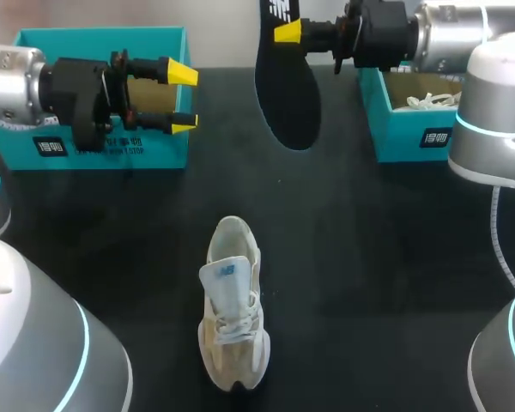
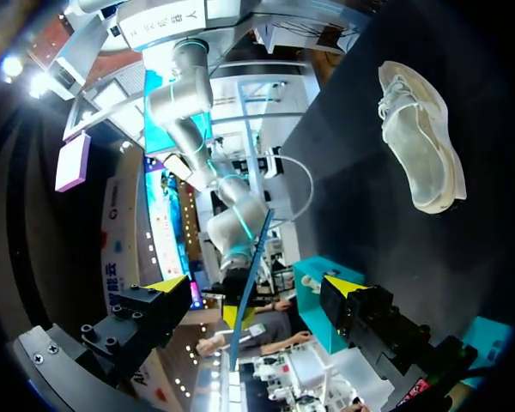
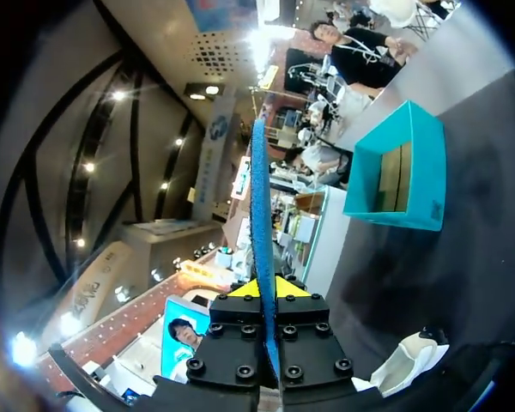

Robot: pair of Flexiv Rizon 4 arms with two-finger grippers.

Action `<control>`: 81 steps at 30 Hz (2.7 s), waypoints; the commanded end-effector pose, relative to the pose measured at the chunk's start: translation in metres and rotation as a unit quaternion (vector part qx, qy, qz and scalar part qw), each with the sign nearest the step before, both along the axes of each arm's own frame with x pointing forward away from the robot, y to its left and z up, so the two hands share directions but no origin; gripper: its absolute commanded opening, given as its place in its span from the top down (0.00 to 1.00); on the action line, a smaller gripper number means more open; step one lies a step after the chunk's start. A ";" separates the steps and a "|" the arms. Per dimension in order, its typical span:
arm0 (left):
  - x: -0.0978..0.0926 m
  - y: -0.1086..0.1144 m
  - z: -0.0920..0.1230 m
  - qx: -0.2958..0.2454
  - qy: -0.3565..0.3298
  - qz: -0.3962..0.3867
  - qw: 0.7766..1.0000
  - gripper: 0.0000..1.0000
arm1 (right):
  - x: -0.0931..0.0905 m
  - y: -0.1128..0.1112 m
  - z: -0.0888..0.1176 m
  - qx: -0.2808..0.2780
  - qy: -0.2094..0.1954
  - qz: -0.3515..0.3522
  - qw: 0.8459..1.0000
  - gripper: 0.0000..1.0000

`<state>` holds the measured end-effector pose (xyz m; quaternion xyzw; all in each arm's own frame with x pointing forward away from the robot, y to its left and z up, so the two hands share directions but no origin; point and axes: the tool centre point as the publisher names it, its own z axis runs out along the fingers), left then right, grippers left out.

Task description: Take the shoe out of the shoebox, open the shoe tongue, remove and reinsert the insole, then place the shoe into the shoebox

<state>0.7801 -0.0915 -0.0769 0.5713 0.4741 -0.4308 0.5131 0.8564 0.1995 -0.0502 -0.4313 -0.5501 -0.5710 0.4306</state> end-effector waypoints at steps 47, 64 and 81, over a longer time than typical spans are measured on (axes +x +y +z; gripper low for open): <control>0.063 -0.069 -0.017 -0.044 -0.028 0.049 0.997 0.51 | 0.025 0.042 -0.031 -0.004 0.082 -0.014 0.997 1.00; 0.055 -0.077 -0.016 -0.043 -0.037 0.069 0.996 1.00 | 0.025 0.042 -0.031 -0.004 0.082 -0.014 0.997 1.00; 0.043 -0.056 -0.023 -0.039 -0.014 0.072 0.997 1.00 | 0.011 0.030 -0.032 0.004 0.078 -0.028 0.997 0.00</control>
